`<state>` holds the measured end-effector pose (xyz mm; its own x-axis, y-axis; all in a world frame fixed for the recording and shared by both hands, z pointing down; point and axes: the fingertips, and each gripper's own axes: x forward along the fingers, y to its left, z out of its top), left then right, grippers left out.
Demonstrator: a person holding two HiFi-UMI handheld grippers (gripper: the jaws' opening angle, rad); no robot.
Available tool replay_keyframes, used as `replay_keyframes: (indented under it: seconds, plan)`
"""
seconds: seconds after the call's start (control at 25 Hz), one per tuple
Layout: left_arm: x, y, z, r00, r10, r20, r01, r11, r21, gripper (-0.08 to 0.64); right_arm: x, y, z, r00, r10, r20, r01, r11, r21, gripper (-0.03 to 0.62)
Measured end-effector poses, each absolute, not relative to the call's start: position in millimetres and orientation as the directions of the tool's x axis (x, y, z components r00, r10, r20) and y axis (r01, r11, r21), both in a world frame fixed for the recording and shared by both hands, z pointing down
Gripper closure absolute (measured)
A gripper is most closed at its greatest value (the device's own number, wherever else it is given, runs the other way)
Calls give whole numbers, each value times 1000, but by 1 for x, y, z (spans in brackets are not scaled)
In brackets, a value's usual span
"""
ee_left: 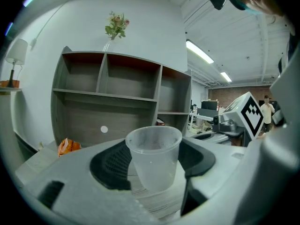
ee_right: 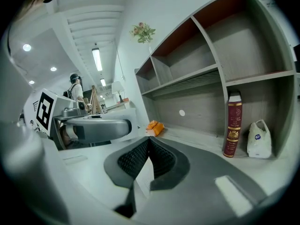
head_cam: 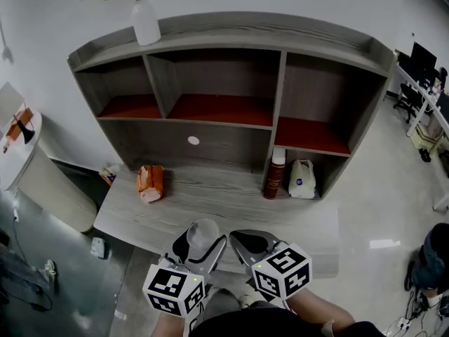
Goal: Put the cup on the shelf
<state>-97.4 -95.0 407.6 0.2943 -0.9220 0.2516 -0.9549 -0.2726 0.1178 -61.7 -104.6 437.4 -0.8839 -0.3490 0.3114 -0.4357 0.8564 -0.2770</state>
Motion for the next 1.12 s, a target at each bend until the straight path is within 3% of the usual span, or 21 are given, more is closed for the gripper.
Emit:
replay_keyframes:
  seconds: [1.12]
  plan:
    - [-98,-271,314,608,-772,189,-791,-609,56,273,-78,-245,371,-779,-558,284,-623,737,-260,594]
